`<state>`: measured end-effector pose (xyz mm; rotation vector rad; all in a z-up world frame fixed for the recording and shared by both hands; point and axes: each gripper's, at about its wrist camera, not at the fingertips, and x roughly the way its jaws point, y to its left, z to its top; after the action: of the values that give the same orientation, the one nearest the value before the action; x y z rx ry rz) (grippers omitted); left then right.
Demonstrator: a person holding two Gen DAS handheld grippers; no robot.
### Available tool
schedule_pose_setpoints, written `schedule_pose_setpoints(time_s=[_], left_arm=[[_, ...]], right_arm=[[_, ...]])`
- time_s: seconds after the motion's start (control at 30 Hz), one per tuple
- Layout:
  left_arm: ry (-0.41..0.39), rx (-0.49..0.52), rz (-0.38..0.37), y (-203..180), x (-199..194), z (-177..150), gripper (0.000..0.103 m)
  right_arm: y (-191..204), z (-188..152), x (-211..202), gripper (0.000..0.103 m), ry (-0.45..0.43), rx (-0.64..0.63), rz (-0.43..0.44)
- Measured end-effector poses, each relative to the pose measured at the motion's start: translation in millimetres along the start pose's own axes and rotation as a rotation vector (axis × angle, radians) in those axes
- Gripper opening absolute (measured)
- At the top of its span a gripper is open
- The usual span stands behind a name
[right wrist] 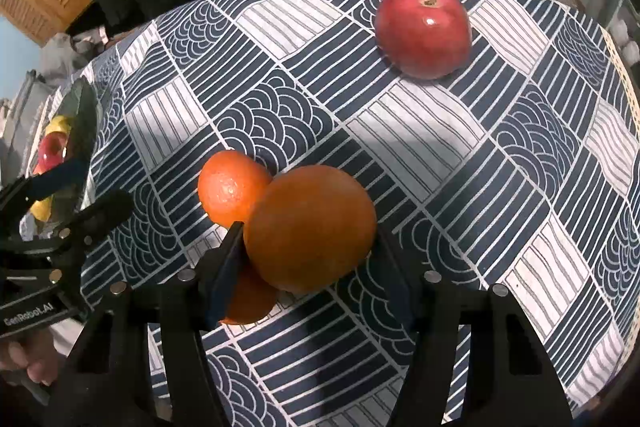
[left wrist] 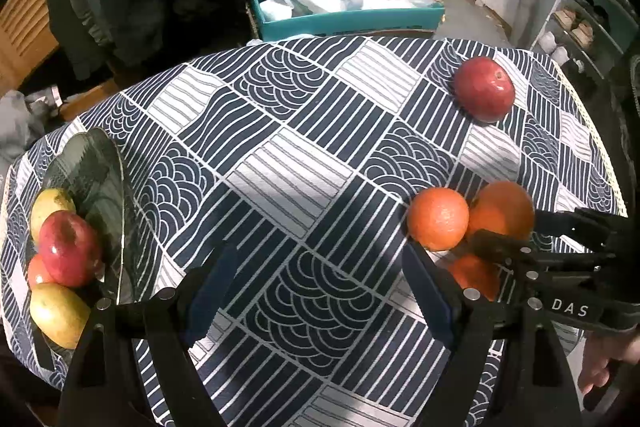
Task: Organize fruits
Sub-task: 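Grasp a small orange with the left tool while the right tool grasps the large orange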
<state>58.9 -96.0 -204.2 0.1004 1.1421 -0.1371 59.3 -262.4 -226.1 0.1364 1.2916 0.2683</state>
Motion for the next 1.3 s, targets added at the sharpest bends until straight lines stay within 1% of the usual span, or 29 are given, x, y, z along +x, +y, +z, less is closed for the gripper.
schedule_pose_setpoints(time_s=[0.2, 0.4, 0.5, 0.63, 0.87, 1.07, 1.17, 1.3], left_arm=[[-0.004, 0.010, -0.014, -9.1, -3.9, 1.9, 0.086], [0.010, 0.004, -0.060, -20.4, -5.1, 1.6, 0.086], [0.019, 0.013, -0.086, -31.2, -4.9, -0.8, 0.086], [0.031, 0.046, -0.096, -48.7, -2.5, -6.0, 0.086], [0.055, 0.106, -0.114, -75.1, 4.8, -13.7, 0.086], [0.082, 0.120, -0.145, -86.5, 15.0, -17.9, 0.086], [0.105, 0.118, -0.151, -88.8, 22.7, -20.3, 0.079], [0.123, 0.118, -0.164, -89.7, 29.5, -22.0, 0.067]], right_arm=[[-10.1, -3.6, -19.0, 0.063, -0.050, 0.021, -0.019], [-24.7, -7.1, -36.1, 0.063, -0.088, 0.058, -0.062], [-31.6, -11.8, -46.8, 0.062, -0.110, 0.058, -0.102], [-37.1, -19.4, -56.6, 0.062, -0.137, 0.036, -0.175], [-50.8, -34.6, -56.8, 0.062, -0.115, 0.033, -0.222], [-61.6, -41.3, -57.9, 0.062, -0.110, 0.057, -0.222], [-61.9, -43.2, -58.3, 0.062, -0.109, 0.053, -0.216], [-61.7, -44.0, -55.6, 0.062, -0.105, 0.046, -0.213]])
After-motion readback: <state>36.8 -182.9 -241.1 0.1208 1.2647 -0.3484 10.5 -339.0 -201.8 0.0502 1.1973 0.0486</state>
